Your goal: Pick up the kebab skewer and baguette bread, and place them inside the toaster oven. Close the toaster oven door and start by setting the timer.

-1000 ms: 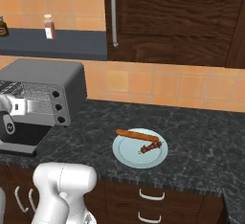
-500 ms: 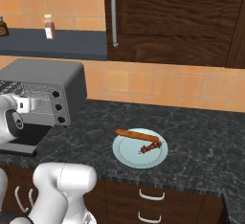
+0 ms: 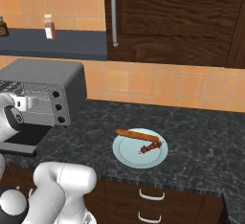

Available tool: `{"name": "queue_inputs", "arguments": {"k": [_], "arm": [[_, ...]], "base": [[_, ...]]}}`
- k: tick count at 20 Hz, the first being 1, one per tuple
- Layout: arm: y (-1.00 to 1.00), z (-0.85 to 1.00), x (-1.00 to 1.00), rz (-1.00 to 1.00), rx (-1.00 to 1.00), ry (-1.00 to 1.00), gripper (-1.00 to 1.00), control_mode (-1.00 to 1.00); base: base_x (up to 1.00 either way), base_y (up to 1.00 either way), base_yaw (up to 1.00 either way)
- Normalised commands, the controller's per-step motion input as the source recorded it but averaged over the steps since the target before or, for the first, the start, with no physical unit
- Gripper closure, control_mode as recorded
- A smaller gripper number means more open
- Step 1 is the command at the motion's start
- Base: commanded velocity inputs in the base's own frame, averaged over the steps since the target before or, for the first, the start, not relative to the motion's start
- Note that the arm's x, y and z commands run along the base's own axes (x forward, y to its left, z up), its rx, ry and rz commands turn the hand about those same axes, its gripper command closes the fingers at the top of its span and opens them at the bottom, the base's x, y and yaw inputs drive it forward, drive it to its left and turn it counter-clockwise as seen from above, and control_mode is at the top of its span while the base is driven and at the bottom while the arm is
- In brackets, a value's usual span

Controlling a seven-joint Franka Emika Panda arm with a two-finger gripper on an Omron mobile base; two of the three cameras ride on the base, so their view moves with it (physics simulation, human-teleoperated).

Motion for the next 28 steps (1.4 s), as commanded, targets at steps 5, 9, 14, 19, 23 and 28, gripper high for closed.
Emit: {"name": "queue_inputs", "arguments": {"k": [5,9,14,19,23,28], "arm": [[0.01,-0.10,0.18,0.00,0.04,-0.01,-1.00,-1.00],[0.04,-0.02,0.26,0.00,0.02,0.00,-1.00,-1.00],[0.02,0.00,0.20,0.00,0.00,0.00,-1.00,-1.00],[0.26,-0.06,0.23,0.00,0.00,0.00,-1.00,-1.00],[0.32,-0.08,0.36,0.00,0.00,0.01,-1.00,-1.00],[0.09,-0.03,0.29,0.01,0.00,0.14,-1.00,-1.00]], "base": [[0.00,0.00,0.00],[0.00,0.00,0.00],[0.00,0.00,0.00],[0.00,0.00,0.00],[0.00,0.00,0.00],[0.00,0.00,0.00]]}}
